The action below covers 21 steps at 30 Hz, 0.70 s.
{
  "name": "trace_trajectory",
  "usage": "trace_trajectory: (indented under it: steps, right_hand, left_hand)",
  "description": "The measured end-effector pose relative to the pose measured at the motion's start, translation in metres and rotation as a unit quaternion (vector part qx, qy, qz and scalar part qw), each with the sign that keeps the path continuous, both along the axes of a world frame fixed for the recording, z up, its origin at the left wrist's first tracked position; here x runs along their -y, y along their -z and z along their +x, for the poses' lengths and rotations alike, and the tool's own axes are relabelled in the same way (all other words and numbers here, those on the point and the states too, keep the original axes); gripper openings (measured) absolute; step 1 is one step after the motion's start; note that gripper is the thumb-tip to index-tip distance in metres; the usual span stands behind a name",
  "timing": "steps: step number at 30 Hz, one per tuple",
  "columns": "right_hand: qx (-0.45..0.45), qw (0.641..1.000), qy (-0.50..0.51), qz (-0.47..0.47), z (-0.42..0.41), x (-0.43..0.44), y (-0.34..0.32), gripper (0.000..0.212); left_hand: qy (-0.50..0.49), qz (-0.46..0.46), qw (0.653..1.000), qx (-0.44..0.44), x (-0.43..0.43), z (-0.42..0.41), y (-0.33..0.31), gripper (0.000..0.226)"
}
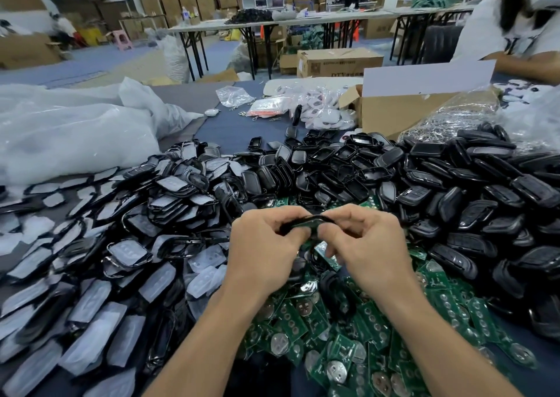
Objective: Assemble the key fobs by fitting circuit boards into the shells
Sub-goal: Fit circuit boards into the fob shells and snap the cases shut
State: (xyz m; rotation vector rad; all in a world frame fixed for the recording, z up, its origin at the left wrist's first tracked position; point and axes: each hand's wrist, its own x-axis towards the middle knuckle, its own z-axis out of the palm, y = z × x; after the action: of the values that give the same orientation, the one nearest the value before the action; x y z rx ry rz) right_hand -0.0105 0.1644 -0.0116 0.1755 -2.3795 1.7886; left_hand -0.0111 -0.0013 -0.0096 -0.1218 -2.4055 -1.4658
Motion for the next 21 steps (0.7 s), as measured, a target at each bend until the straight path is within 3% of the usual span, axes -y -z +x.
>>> trace_trajectory:
  steps: [2, 4, 7, 10, 16, 21]
  right_hand:
    - [-0.001, 1.000, 0.016, 0.016, 0.000, 0.003, 0.000, 0.015]
    - [-0.020, 0.999, 0.024, 0.044, -0.001, 0.005, -0.003, 0.020]
    - [-0.043, 0.994, -0.009, 0.102, -0.007, 0.023, -0.011, 0.022]
    - [-0.023, 0.974, -0.095, 0.202, -0.019, 0.057, -0.017, 0.017]
    - [0.011, 0.924, -0.207, 0.321, -0.034, 0.123, -0.026, 0.016]
    - [0.010, 0.897, -0.252, 0.364, -0.033, 0.151, -0.016, 0.012]
  left_hand:
    - [-0.074, 0.032, 0.997, -0.017, 0.008, -0.005, -0.004, 0.055]
    - [-0.153, 0.134, 0.979, -0.029, 0.023, -0.011, -0.007, 0.046]
    - [-0.240, 0.311, 0.917, -0.064, 0.051, -0.020, -0.014, 0.021]
    - [-0.247, 0.462, 0.845, -0.106, 0.076, -0.024, -0.022, 0.017]
    - [-0.295, 0.557, 0.770, -0.097, 0.103, -0.023, -0.025, 0.008]
    - [-0.308, 0.572, 0.754, -0.098, 0.111, -0.021, -0.026, 0.004]
